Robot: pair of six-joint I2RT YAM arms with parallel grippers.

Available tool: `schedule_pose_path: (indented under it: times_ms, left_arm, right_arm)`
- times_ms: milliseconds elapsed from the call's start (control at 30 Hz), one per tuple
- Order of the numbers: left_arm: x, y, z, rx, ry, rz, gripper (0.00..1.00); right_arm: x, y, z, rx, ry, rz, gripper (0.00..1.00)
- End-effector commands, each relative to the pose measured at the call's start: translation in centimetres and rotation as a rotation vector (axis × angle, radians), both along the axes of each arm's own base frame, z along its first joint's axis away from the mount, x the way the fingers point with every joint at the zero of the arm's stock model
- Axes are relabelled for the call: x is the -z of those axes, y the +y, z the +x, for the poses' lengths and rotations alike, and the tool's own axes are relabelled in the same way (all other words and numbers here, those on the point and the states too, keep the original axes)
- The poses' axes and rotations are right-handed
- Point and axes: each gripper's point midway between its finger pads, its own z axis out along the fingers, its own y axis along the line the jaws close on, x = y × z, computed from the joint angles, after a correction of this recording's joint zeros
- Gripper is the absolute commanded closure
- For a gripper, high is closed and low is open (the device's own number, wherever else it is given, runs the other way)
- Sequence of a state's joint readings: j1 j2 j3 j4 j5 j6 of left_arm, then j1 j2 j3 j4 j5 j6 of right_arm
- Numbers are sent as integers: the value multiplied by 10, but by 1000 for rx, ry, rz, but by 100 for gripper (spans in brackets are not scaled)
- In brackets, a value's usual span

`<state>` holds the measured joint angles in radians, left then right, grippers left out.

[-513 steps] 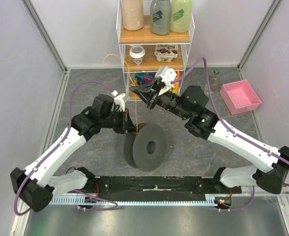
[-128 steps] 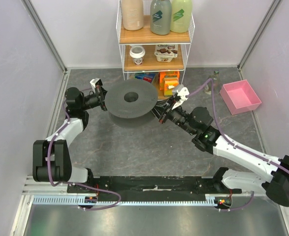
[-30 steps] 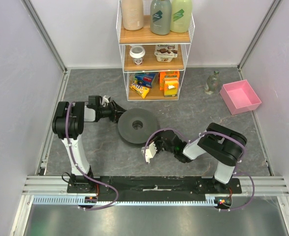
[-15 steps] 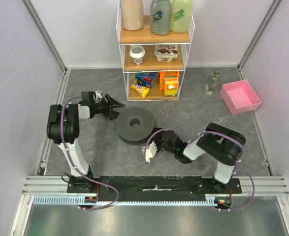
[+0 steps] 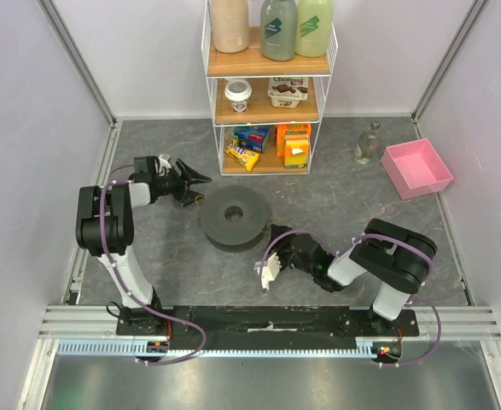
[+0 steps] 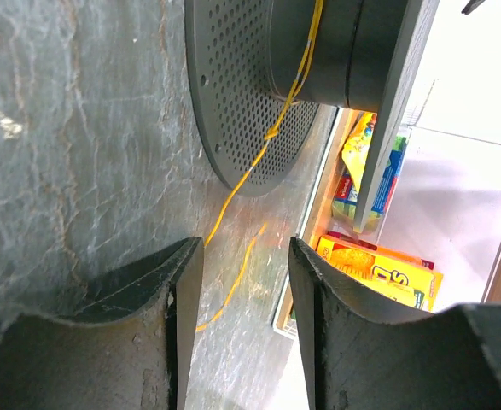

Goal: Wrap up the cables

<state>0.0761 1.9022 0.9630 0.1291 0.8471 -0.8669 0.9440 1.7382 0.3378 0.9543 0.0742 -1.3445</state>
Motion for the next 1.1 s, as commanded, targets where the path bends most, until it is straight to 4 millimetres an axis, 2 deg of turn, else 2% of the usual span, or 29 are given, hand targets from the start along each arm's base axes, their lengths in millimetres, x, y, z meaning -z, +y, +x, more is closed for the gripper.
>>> schedule_pose_path:
  times_ms: [0,333,700,867,1067]
  left_arm:
    - [-27,8,8,16,-117,36,23]
    - [-34,21,7,-1,-132,58,22]
    - [-43,28,3,11,-165,77,22]
    - [-43,31,1,8,-161,84,22]
    - [-51,43,-1,-1,-176,92,22]
  right_arm:
    - [-4,-1,-11,-42,-21,1,46]
    - [-16,-11,-19,-31,-20,17,43]
    - [-17,-25,-27,13,65,34,44]
    - [-15,-37,-30,39,104,28,43]
    - [-25,-50,-28,97,143,67,41]
